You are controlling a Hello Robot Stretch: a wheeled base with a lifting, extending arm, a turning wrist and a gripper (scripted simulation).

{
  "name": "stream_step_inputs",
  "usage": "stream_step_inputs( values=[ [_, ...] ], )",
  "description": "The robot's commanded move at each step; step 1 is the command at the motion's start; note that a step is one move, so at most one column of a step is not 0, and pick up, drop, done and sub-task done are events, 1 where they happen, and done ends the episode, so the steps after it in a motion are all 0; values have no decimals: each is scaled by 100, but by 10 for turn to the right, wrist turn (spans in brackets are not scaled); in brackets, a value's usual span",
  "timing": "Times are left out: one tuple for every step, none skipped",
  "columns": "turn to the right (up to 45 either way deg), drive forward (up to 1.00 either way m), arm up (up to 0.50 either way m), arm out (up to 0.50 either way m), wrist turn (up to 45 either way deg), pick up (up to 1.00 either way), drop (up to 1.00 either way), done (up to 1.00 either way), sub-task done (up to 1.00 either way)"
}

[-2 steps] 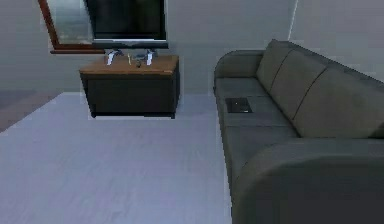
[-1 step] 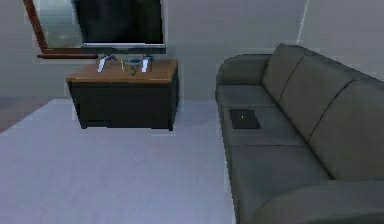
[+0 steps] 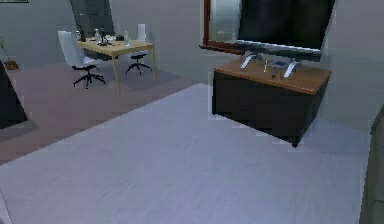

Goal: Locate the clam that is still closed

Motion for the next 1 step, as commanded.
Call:
stream_step_inputs(
  values=[
    [0,40,0,0,0,0,0,0,0]
  ],
)
